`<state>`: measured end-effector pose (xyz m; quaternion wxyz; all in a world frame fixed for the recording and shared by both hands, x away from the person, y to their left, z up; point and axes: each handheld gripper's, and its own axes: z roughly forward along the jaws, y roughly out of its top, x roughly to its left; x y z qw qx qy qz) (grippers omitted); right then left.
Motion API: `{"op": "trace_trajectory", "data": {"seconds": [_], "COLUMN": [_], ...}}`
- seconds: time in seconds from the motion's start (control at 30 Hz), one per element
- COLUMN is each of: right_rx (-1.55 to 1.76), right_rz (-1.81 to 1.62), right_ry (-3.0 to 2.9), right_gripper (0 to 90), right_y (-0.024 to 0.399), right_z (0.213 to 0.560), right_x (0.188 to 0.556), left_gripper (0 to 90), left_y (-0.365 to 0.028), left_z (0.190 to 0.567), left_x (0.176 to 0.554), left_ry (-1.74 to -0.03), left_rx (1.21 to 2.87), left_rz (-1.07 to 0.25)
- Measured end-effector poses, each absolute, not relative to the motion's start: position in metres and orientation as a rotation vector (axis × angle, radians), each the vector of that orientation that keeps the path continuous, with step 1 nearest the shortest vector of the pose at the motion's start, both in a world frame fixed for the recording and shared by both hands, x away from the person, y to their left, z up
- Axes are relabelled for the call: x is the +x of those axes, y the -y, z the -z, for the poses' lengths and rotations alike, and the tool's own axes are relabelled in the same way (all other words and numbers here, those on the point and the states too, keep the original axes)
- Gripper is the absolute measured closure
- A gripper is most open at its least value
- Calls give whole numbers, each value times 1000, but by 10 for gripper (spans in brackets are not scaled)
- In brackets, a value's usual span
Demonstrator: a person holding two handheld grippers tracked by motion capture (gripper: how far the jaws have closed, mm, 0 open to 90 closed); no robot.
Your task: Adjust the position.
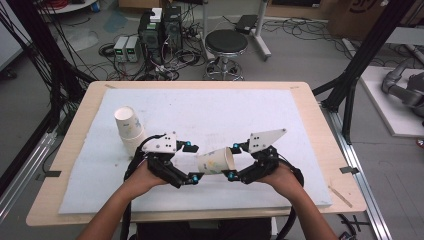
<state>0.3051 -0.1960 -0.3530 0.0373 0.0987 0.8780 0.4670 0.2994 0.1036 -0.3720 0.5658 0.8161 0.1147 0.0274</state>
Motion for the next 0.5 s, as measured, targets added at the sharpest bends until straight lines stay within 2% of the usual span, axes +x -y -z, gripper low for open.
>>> {"op": "trace_trajectory", "data": {"seconds": [0.5], "right_rx": [197], "right_rz": [-1063], "right_ry": [-2853], "right_gripper": [292], "right_y": [170], "right_z": [333], "right_x": [310], "left_gripper": [142], "left_y": [-91], "left_z": [372], "left_x": [301], "left_ry": [-220], "left_rx": [2038], "left_rz": [-91]}}
